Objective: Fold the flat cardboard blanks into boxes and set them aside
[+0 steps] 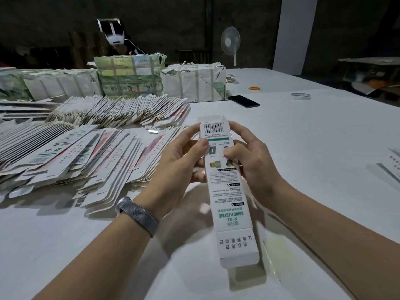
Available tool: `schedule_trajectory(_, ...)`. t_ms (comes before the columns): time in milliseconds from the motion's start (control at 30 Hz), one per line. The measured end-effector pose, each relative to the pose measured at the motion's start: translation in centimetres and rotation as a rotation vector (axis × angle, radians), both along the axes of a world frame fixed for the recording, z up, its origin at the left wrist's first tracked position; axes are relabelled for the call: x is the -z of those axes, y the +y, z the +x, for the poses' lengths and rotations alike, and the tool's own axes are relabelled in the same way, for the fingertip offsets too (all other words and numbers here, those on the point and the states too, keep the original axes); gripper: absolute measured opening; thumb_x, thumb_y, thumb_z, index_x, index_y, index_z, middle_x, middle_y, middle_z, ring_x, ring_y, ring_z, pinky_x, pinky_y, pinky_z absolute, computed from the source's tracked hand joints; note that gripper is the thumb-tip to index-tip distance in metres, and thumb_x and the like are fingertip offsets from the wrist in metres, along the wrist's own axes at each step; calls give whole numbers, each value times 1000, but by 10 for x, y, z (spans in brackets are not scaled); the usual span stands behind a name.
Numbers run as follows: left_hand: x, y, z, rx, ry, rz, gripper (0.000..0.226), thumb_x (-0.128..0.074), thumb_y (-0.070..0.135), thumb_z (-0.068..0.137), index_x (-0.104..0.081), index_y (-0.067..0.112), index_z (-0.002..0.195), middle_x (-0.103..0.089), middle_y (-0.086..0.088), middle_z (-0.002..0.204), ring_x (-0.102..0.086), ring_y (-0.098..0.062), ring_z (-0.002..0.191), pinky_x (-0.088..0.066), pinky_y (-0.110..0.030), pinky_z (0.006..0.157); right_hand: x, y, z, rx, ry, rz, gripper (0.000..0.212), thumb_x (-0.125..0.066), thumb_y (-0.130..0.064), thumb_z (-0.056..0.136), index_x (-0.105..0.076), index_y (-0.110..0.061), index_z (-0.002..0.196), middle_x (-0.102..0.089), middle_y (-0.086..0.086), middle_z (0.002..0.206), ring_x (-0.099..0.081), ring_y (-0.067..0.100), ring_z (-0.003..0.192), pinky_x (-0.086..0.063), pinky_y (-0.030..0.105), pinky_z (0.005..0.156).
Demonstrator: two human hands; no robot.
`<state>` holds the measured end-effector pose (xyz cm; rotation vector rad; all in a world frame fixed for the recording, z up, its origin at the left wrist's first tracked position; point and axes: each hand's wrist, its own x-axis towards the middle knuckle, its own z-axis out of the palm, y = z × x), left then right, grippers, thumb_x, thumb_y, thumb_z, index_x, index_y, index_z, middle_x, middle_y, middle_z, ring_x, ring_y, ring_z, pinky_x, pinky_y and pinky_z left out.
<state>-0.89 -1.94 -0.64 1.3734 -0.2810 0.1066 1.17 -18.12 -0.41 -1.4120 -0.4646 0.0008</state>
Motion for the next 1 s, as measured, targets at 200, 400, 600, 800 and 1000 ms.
schedule_trajectory(200, 1, 1, 0, 63, 3, -4, 39, -64, 30, 85, -64, 24, 124, -68, -27, 111, -67, -27, 80, -54, -22, 51, 1, 0, 4, -9, 39, 6, 27, -52, -17, 97, -57, -26, 123, -76, 5, 90, -70, 17, 70, -56, 29, 59)
schedule_trajectory(400, 3, -2, -1, 67, -16, 35, 45, -64, 30, 86, -60, 19, 129, -65, -13, 99, -66, -17, 70, -53, -21, 50, 2, 2, 5, 15, 58, 42, 23, -44, -5, 100, -59, -11, 116, -73, 14, 92, -67, 21, 69, -55, 29, 60)
schedule_trajectory(600, 2, -3, -3, 97, -16, 44, 42, -62, 30, 86, -59, 22, 127, -67, -10, 97, -65, -18, 74, -54, -23, 52, 2, 3, 3, 23, 28, 67, 17, -51, -10, 95, -59, -14, 111, -74, 10, 89, -68, 17, 68, -54, 26, 58)
schedule_trajectory(800, 0, -5, -5, 117, -31, 27, 35, -61, 30, 87, -60, 28, 123, -67, -12, 103, -63, -24, 85, -56, -27, 55, 2, 2, 4, 43, -22, 79, 27, -53, -21, 81, -58, -16, 108, -75, 6, 89, -69, 20, 71, -57, 32, 62)
schedule_trajectory(1000, 3, -3, -2, 93, -9, 23, 30, -59, 35, 89, -62, 34, 119, -72, -6, 100, -63, -27, 86, -56, -34, 61, 4, 1, 5, 84, -80, 102, 28, -58, -18, 83, -54, -24, 110, -68, 4, 101, -70, 21, 80, -60, 34, 69)
